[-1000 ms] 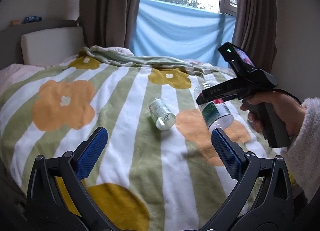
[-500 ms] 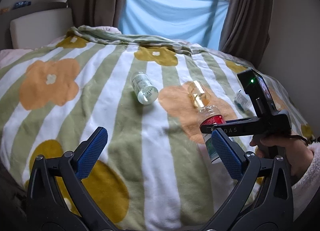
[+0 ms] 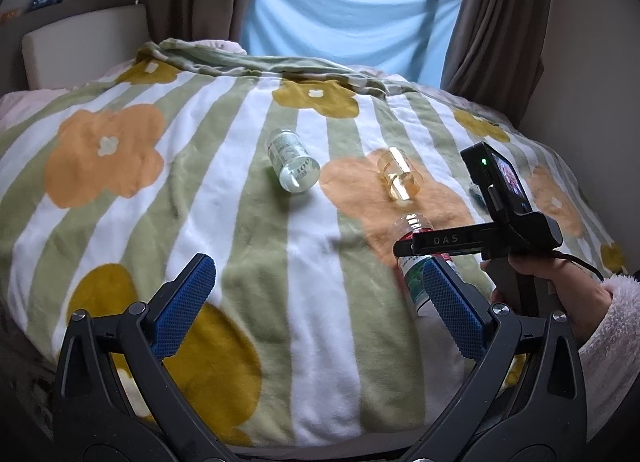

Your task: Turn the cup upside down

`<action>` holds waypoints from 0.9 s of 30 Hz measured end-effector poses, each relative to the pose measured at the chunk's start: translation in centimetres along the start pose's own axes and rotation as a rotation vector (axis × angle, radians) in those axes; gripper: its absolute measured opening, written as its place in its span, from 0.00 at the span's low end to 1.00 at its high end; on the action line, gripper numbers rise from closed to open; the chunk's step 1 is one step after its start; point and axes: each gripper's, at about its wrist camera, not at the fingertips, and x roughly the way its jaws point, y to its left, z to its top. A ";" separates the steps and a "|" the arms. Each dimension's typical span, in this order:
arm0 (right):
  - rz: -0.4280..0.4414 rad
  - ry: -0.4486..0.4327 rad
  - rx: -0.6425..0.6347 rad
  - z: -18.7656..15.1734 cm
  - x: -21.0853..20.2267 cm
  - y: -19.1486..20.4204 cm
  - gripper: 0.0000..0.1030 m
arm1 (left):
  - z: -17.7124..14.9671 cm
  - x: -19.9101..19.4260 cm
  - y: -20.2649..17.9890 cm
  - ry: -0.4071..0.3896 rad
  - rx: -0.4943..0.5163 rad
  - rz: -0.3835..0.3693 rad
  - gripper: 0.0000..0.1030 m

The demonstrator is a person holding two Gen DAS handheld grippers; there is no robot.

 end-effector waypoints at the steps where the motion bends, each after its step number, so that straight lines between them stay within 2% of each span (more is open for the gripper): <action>1: 0.028 -0.017 0.024 0.0 -0.6 -0.4 0.94 | 0.2 -0.1 -0.2 -0.002 0.001 0.018 1.00; 3: 0.082 -0.066 0.040 -0.5 -2.2 -1.1 0.99 | 0.9 -0.6 -0.6 -0.010 0.010 0.053 1.00; 6: 0.143 -0.178 0.025 -1.9 -5.6 -2.2 1.00 | 2.9 -1.2 -1.5 -0.012 0.032 0.086 1.00; 8: 0.166 -0.260 0.000 -3.2 -8.1 -2.8 1.00 | 4.7 -1.4 -2.5 -0.005 0.066 0.077 1.00; 11: 0.187 -0.371 -0.064 -5.1 -11.7 -3.6 1.00 | 7.3 -0.3 -4.2 0.048 0.120 0.055 1.00; 13: 0.153 -0.465 -0.097 -6.7 -14.1 -4.0 1.00 | 8.8 1.1 -5.5 0.094 0.124 0.007 1.00; 15: 0.097 -0.501 -0.142 -7.8 -15.9 -3.8 1.00 | 10.0 3.7 -6.8 0.206 0.119 -0.066 1.00; 19: 0.037 -0.683 -0.142 -10.4 -19.1 -5.1 1.00 | 10.5 9.9 -8.5 0.454 0.042 -0.136 1.00; 21: 0.036 -0.704 -0.141 -10.9 -19.6 -5.8 1.00 | 9.8 13.4 -8.9 0.585 -0.003 -0.127 1.00; 23: 0.077 -0.707 -0.125 -11.2 -19.8 -6.8 1.00 | 8.5 16.4 -9.3 0.700 -0.031 -0.101 0.98; 27: 0.108 -0.721 -0.119 -12.0 -19.8 -8.0 1.00 | 5.8 20.5 -10.1 0.836 -0.072 -0.049 0.94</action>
